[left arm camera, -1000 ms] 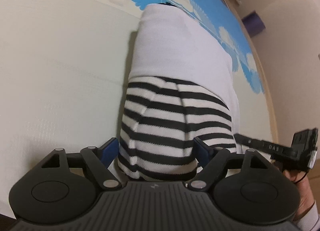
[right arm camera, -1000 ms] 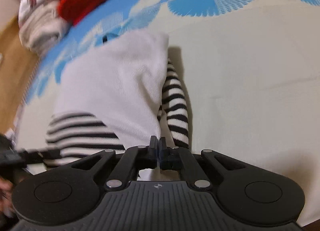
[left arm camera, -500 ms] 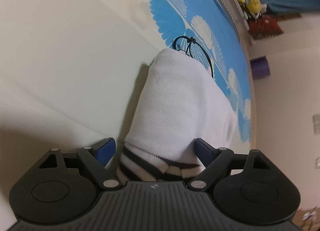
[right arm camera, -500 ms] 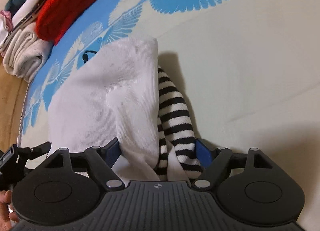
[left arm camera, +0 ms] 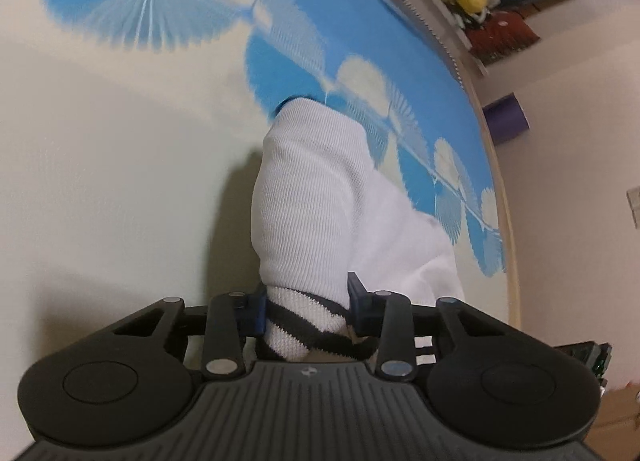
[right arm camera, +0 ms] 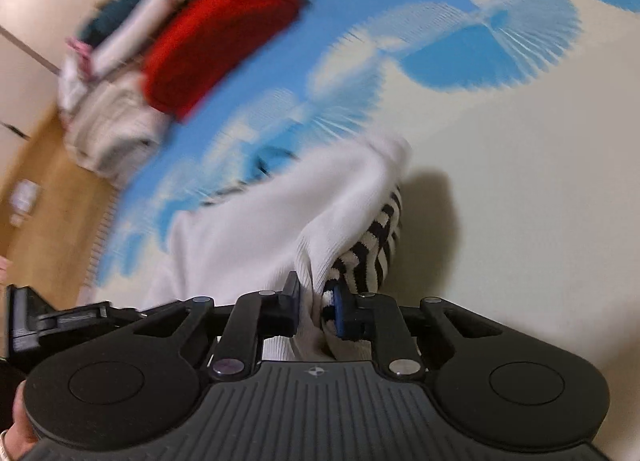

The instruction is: Fold small clothes

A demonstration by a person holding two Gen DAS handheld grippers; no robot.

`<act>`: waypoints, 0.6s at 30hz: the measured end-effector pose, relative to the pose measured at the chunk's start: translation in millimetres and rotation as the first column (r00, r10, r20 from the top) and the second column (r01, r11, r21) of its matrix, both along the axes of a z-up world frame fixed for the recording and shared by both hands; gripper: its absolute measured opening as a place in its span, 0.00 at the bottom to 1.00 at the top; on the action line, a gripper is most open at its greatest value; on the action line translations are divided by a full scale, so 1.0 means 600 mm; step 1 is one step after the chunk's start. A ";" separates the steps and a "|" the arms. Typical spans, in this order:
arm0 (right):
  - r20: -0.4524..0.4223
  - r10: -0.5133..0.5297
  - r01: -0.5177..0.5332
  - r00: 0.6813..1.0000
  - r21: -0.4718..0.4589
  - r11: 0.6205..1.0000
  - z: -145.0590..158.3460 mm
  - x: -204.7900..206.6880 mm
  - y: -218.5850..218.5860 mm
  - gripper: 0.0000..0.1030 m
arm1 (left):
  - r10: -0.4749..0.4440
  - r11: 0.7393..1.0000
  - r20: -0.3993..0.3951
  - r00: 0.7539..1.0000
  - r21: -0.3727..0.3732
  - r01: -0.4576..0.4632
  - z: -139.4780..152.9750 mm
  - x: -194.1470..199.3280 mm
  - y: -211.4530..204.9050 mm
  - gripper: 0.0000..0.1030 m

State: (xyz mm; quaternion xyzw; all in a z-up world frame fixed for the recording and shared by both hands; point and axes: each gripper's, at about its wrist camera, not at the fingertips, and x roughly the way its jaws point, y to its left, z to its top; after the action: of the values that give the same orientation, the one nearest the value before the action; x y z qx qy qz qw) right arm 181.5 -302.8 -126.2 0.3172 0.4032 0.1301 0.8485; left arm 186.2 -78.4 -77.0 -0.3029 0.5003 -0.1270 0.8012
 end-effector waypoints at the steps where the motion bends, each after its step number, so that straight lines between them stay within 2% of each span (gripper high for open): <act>1: 0.019 0.000 0.000 1.000 0.012 1.000 0.009 0.006 0.012 0.16 | -0.010 1.000 0.020 1.000 0.025 0.010 0.022 0.009 0.019 0.39; 5: 0.026 0.011 -0.012 1.000 0.053 0.999 0.019 0.045 0.066 0.16 | -0.032 0.995 0.064 0.997 0.097 0.026 0.071 0.033 0.099 0.40; 6: 0.031 0.022 -0.024 0.999 0.062 0.998 0.020 0.057 0.086 0.16 | -0.034 0.994 0.056 0.998 0.102 0.028 0.070 0.041 0.122 0.46; 7: 0.030 0.030 -0.032 0.999 0.069 0.997 0.020 0.068 0.103 0.16 | -0.022 0.994 0.033 0.999 0.106 0.018 0.063 0.050 0.150 0.52; 9: 0.004 0.038 -0.038 0.999 0.050 0.998 0.009 0.085 0.135 0.16 | 0.033 0.986 -0.012 0.999 0.163 -0.031 0.051 0.060 0.200 0.53; 11: -0.072 0.034 -0.034 0.997 0.004 0.999 -0.014 0.101 0.164 0.18 | 0.082 0.968 -0.009 0.997 0.241 -0.077 0.058 0.051 0.240 0.53; 13: -0.157 0.044 -0.053 0.987 -0.050 0.997 -0.039 0.117 0.193 0.19 | 0.043 0.966 0.008 0.999 0.254 -0.044 0.072 0.025 0.254 0.53; 14: -0.172 0.038 -0.055 0.984 -0.093 0.994 -0.042 0.120 0.204 0.19 | 0.011 0.968 0.007 1.000 0.251 -0.012 0.074 0.013 0.254 0.53; 16: -0.177 0.034 -0.062 0.984 -0.151 0.987 -0.045 0.125 0.219 0.20 | -0.069 0.969 0.004 0.998 0.237 0.066 0.066 -0.012 0.240 0.57; 18: -0.174 0.026 -0.054 0.984 -0.158 0.986 -0.042 0.127 0.220 0.22 | -0.095 0.963 0.012 0.995 0.254 0.089 0.047 -0.027 0.229 0.60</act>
State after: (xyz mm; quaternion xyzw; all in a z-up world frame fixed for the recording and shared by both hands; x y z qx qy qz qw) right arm 257.5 -170.8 -151.7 0.2492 0.4902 0.0860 0.8308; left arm 170.2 59.1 -48.5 -0.1732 0.5161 -0.1027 0.8325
